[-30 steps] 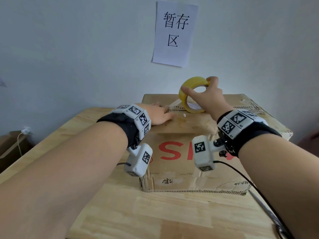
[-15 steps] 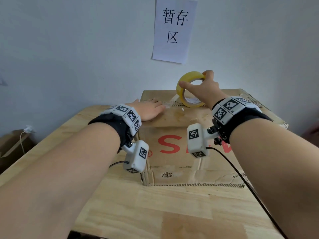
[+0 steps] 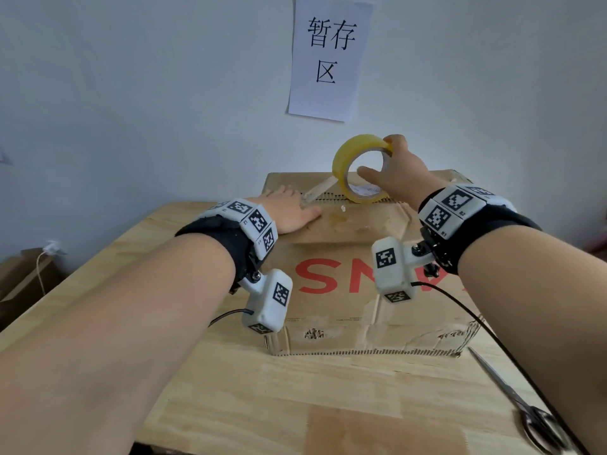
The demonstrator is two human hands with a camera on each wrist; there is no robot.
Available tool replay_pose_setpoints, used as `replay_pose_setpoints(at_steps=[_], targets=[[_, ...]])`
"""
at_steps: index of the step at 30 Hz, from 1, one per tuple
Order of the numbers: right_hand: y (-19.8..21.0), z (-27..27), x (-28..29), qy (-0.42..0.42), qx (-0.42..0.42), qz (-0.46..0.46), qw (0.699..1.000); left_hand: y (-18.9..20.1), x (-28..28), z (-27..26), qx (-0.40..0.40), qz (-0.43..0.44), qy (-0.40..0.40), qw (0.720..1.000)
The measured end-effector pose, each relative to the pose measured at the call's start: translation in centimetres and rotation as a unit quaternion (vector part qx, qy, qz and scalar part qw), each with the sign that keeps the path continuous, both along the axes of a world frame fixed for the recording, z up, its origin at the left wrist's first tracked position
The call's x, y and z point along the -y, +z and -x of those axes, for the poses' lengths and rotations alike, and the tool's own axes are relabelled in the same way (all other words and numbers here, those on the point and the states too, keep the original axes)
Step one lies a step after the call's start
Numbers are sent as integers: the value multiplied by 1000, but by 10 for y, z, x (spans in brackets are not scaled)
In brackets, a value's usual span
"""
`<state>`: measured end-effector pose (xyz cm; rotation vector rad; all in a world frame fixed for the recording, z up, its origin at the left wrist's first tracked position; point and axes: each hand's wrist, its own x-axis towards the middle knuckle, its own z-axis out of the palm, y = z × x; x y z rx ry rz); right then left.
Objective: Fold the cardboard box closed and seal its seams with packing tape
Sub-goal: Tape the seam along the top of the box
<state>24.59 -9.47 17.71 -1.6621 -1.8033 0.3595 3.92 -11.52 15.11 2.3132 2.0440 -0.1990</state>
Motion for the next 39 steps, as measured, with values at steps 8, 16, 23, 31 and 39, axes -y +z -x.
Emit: replay_pose_setpoints(at_steps=[8, 16, 23, 31, 39], targets=[[-19, -32, -4, -63, 86, 170, 980, -1, -5, -6, 34, 27, -24, 999], [-12, -10, 7, -70, 148, 184, 969, 6, 8, 19, 25, 30, -46, 998], [-3, 24, 15, -18, 89, -2, 996, 2, 5, 21, 11, -6, -40, 999], [9, 38, 8, 74, -76, -22, 994, 1, 4, 18, 58, 25, -30, 998], [17, 58, 4, -27, -54, -45, 997, 3, 8, 18, 68, 26, -26, 997]])
